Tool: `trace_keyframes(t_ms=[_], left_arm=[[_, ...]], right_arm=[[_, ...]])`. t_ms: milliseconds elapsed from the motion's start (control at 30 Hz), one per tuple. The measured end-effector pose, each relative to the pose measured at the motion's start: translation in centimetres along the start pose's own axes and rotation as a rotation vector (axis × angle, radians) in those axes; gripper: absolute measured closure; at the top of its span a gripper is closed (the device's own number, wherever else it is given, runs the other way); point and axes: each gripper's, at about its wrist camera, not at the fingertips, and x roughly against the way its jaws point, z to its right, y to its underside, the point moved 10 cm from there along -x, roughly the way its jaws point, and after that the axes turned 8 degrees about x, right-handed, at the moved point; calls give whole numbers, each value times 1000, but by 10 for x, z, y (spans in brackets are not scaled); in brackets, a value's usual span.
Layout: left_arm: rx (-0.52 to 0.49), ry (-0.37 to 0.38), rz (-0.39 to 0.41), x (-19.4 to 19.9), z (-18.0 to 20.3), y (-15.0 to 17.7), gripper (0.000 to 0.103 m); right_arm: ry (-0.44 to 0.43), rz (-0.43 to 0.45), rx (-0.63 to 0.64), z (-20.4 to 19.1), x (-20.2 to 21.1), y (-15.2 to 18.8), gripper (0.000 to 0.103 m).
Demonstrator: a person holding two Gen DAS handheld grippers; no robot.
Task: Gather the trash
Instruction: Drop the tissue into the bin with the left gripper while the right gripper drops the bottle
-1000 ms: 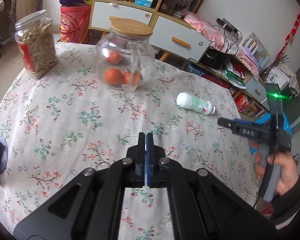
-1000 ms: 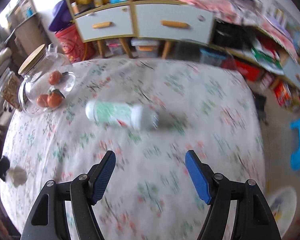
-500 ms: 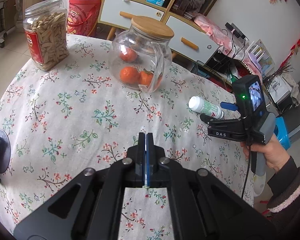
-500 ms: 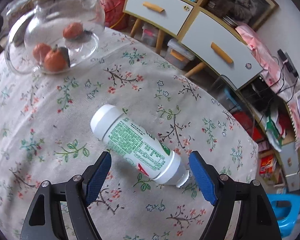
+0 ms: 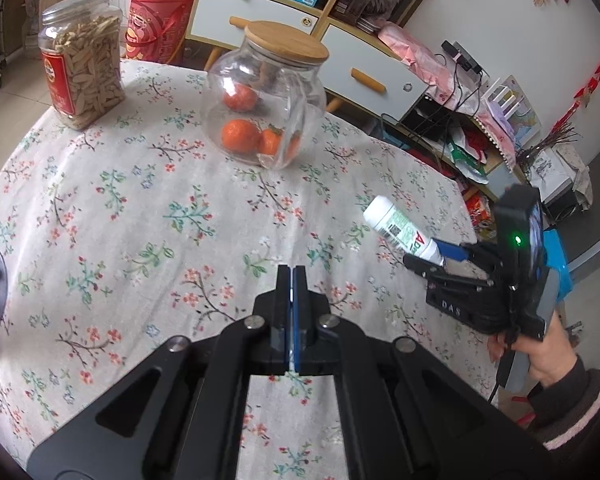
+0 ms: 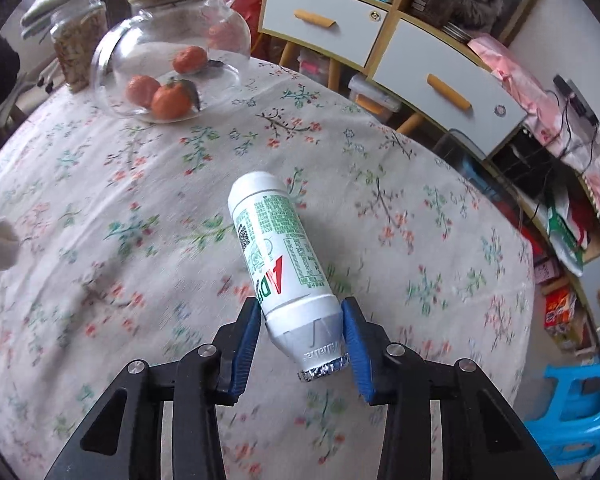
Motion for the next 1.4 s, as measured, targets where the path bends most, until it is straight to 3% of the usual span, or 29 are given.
trace_keyframes(t_ms=[300,433,633,833,1067,1400], left_arm=[[-38,77,-31,8,37,32,102],[-75,139,-52,14,71,52,102],[-180,209,-66,16,136,86,102],[-302,278,-117,2,212,131,102],[-437,339,-159,-15,297,174,102],[-509,379,-233,-58,378,221,102]], right_arm=[[-69,-10,-215,6,63,91,61],[-65,-39,-392,36,91,148,61],[-14,20,-598,88,131,225,61],[-21,69,-838,142,152,297,61],[-7,62,-967,179,158,360,61],[5,56,-1039,206,157,404,61]])
